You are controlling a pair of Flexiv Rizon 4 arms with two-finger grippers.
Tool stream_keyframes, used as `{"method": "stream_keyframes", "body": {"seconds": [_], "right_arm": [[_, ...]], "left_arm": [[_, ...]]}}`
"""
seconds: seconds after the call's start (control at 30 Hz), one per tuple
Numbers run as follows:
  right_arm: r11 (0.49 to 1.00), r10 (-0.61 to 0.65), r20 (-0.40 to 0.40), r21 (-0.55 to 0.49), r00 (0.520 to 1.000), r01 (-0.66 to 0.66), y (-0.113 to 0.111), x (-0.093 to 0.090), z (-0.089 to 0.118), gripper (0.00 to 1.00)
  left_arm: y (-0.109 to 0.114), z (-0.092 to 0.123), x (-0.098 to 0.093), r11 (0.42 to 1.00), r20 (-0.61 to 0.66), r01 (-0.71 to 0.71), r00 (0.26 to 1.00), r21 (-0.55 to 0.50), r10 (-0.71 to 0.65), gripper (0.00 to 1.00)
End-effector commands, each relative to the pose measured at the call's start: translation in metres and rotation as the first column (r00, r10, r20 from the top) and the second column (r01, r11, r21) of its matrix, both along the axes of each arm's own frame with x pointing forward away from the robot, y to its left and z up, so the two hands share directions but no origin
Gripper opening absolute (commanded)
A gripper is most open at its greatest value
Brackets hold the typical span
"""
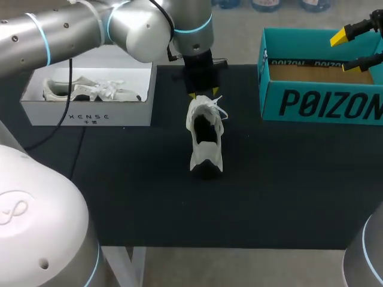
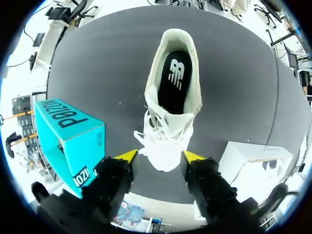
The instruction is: Take the shoe out of the shoebox, open the shoe tongue, remove and reinsert the insole, then place the shoe into the shoebox
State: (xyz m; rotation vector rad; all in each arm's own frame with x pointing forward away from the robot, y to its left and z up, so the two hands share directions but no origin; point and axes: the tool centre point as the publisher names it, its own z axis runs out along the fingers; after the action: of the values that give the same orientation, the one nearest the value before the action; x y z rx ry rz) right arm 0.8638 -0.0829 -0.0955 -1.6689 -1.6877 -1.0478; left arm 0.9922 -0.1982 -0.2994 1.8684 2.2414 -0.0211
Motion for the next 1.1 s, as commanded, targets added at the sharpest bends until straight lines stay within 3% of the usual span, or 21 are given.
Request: {"method": "stream_keyframes", "body": {"seconds": [0.03, 0.17, 0.37, 0.6, 0.83, 0.93, 1.07, 1.1], "right_arm": [[1.000, -0.002, 0.000, -0.002, 1.000, 0.002, 0.000, -0.001, 0.000, 1.00], [1.000, -0.002, 0.000, -0.002, 1.000, 0.002, 0.000, -0.001, 0.000, 1.00], [1.000, -0.002, 0.000, -0.002, 1.000, 0.002, 0.000, -0.001, 0.000, 1.00], [1.000, -0.002, 0.000, -0.002, 1.000, 0.002, 0.000, -0.001, 0.000, 1.00], [1.000, -0.002, 0.000, -0.002, 1.000, 0.002, 0.000, -0.001, 0.000, 1.00], [1.000, -0.002, 0.000, -0.002, 1.000, 0.002, 0.000, -0.001, 0.000, 1.00], [1.000, -0.002, 0.000, -0.002, 1.000, 0.002, 0.000, -0.001, 0.000, 1.00], [1.000, -0.002, 0.000, -0.002, 1.000, 0.002, 0.000, -0.001, 0.000, 1.00]], "left_arm": [[-0.012, -0.012, 0.002, 1.000, -0.014, 0.012, 1.000, -0.004, -0.013, 0.00], [-0.013, -0.023, -0.002, 1.000, -0.046, 0.002, 0.999, 0.025, 0.000, 0.00], [-0.013, -0.026, -0.027, 0.996, -0.136, -0.042, 0.989, 0.074, 0.052, 0.00], [-0.008, -0.037, -0.058, 0.967, -0.217, -0.194, 0.949, 0.167, 0.228, 0.00], [-0.010, -0.045, -0.074, 0.918, -0.260, -0.384, 0.881, 0.100, 0.396, 0.00], [-0.009, -0.025, -0.079, 0.854, -0.305, -0.519, 0.810, 0.028, 0.502, 0.00], [0.008, 0.005, -0.084, 0.685, -0.306, -0.729, 0.647, 0.021, 0.698, 0.00], [0.008, 0.005, -0.084, 0.685, -0.306, -0.729, 0.647, 0.021, 0.698, 0.00]]}}
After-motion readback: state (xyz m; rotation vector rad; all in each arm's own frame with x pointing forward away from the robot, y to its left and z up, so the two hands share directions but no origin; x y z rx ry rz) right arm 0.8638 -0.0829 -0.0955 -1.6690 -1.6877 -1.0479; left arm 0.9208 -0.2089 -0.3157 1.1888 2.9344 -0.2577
